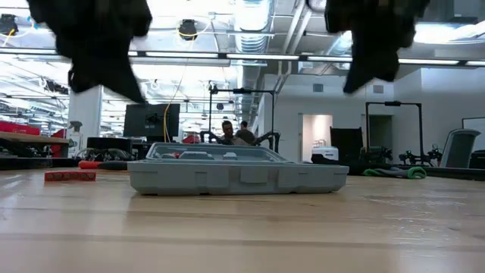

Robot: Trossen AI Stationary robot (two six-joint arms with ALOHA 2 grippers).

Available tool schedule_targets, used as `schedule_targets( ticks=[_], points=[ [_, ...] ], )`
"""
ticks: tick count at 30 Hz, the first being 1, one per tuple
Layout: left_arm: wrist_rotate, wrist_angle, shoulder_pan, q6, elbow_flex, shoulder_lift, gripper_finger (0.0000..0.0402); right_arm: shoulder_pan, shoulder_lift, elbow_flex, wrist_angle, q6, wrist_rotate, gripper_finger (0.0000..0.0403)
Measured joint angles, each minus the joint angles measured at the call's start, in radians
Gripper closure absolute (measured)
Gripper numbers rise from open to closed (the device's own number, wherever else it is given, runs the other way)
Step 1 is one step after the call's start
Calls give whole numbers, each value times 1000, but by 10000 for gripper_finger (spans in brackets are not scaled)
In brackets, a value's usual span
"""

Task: Prefit tool cases
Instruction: Put the left orange screwdriver bits into the gray prefit tool case

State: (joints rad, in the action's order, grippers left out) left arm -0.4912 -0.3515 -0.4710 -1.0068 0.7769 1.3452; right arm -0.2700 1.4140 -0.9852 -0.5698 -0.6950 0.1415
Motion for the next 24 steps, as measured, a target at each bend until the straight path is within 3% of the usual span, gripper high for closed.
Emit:
schedule_targets(
  ticks=[8,13,24],
  points=[
    [77,44,13,-48,0,222,401,20,180,120,192,-62,-14,400],
    [180,182,47,6,0,323,401,51,295,158,345,-91,-113,401],
    [176,202,43,-16,1,338,401,-67,305,156,477,-191,-201,402]
  ],
)
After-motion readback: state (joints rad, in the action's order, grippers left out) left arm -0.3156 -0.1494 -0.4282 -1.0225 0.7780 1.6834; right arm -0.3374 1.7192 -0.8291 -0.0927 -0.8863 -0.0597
